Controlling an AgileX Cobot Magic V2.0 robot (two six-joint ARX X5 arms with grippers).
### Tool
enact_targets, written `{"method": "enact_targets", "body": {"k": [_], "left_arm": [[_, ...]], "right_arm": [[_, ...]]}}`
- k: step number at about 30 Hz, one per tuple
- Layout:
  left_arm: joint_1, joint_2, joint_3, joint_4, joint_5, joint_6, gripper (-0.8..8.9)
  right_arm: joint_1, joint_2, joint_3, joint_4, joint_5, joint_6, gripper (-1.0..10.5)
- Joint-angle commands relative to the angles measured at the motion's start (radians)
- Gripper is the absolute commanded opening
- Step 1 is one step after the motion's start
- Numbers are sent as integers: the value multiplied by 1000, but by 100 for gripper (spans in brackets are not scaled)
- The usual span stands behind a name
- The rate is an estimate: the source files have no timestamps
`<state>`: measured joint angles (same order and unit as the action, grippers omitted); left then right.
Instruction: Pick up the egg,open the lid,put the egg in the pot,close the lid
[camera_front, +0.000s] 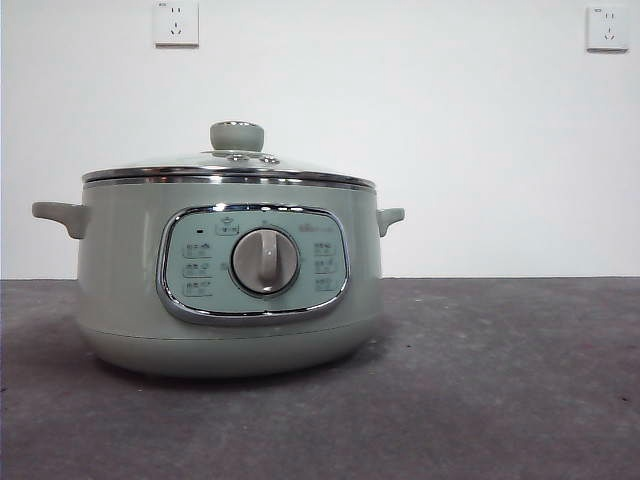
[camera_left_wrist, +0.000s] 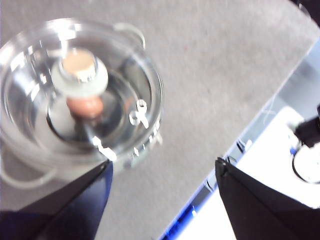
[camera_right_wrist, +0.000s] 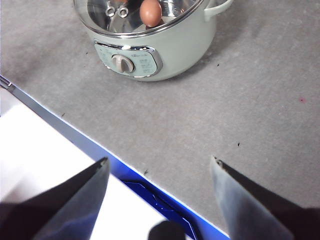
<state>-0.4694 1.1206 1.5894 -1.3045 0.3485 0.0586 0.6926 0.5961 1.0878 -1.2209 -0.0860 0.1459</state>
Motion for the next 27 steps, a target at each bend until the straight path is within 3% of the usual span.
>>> {"method": "enact_targets", "body": {"k": [1,3,5,8,10,27], "left_arm": [[3,-4,-2,-12,3,-6,341],[3,-5,-2,-12,3,-6,317],[3,-5,-2,-12,4,-6,169],[3,-5,-2,-11,5,0,-20],[3,-5,-2,-11,18,5,-8],[3,-3,-2,-11,25,14,-4]], "right_arm": [[1,2,-9,10,0,0,342],[1,2,-9,9,0,0,342],[1,2,-9,6,0,2,314],[1,2,-9,-11,1,1,111],[1,2,-9,-14,1,1,-18],[1,2,-8,-13,9,18,1]]}}
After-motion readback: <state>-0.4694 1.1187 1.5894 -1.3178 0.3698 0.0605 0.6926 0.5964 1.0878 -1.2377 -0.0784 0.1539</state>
